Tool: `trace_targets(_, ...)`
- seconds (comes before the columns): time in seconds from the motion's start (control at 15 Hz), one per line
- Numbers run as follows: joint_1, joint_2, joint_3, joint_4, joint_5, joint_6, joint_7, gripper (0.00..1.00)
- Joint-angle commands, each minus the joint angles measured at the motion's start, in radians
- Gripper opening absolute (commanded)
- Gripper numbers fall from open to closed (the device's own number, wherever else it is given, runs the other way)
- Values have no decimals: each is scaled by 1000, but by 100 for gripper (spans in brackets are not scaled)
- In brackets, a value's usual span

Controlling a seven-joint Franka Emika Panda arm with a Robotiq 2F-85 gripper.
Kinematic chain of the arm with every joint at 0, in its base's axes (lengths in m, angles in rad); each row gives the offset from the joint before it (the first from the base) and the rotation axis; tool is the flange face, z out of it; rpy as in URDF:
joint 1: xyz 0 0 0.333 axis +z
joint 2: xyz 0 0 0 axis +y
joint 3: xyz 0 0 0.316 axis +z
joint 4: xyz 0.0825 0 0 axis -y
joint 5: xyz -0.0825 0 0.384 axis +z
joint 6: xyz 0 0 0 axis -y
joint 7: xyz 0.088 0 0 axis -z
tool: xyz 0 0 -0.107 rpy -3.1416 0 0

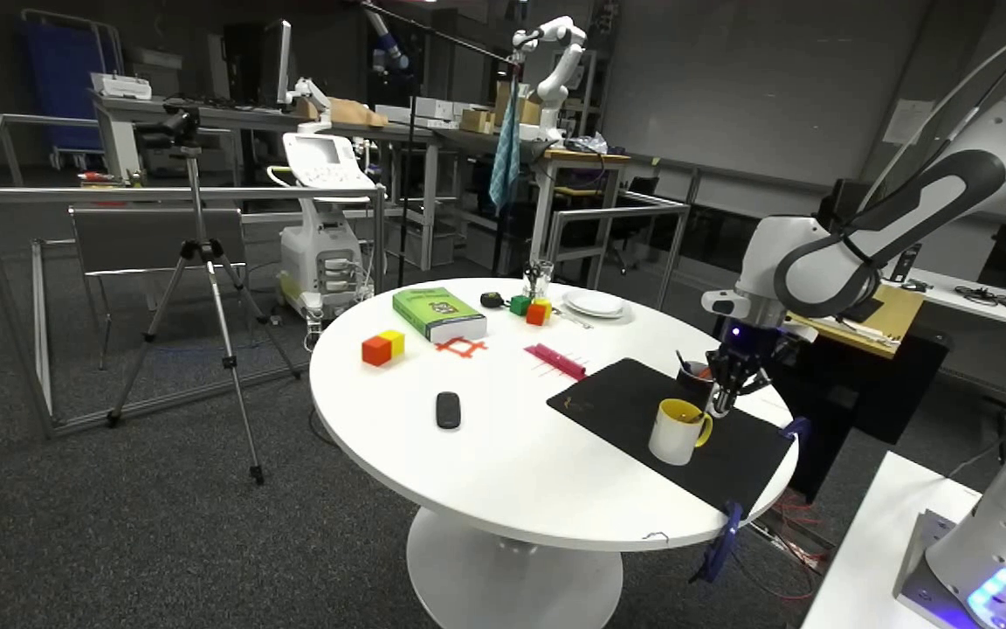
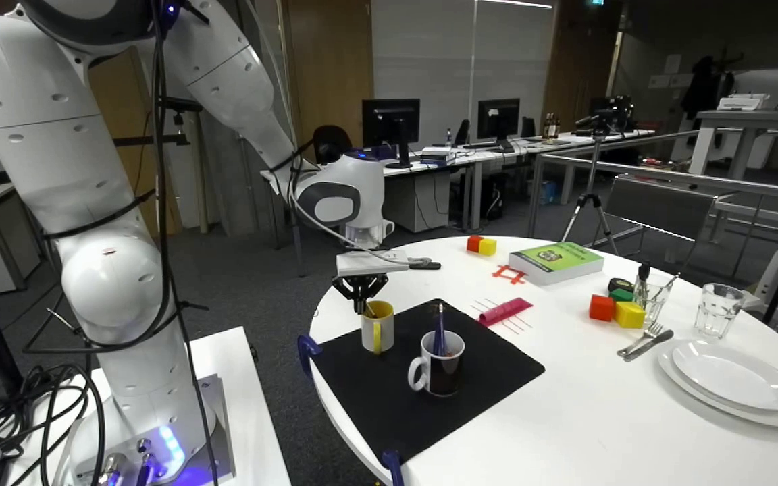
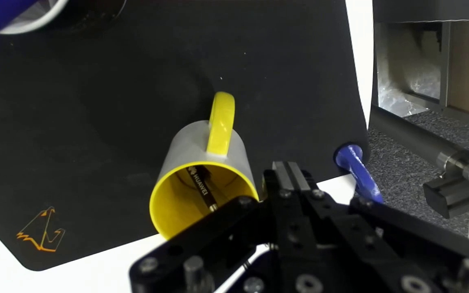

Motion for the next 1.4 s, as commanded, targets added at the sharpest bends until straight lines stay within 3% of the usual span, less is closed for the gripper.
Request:
trace_targets(0.0,-38,0,40,1,6,-3,-3,1)
trace_targets(0.87,-47,20,72,4,7,18,15,0)
trace_targets(1.33,-52,43,95,6,-15,67,130,0)
